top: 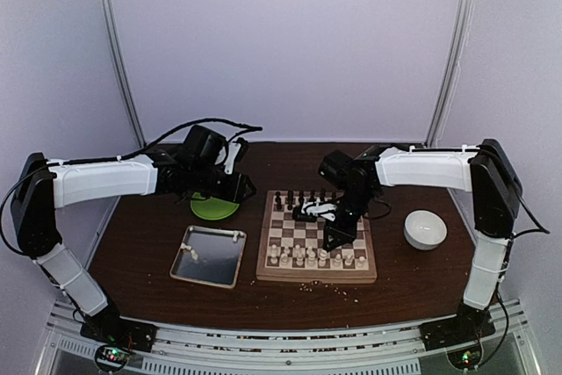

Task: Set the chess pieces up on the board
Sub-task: Move the pawn to e2.

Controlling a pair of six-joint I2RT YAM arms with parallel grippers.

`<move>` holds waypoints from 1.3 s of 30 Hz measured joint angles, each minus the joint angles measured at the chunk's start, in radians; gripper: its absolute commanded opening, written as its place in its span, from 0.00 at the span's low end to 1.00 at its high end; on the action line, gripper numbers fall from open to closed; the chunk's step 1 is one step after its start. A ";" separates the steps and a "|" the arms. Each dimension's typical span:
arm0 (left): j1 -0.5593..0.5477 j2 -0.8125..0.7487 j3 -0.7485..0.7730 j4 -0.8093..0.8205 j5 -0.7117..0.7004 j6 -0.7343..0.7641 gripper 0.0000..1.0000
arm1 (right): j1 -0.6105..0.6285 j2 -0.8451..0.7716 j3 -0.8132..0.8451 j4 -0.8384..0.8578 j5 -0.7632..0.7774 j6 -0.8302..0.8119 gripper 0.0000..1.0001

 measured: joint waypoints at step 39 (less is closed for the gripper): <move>-0.006 -0.116 -0.117 -0.115 -0.027 -0.001 0.40 | -0.047 -0.108 0.012 -0.035 -0.035 0.012 0.34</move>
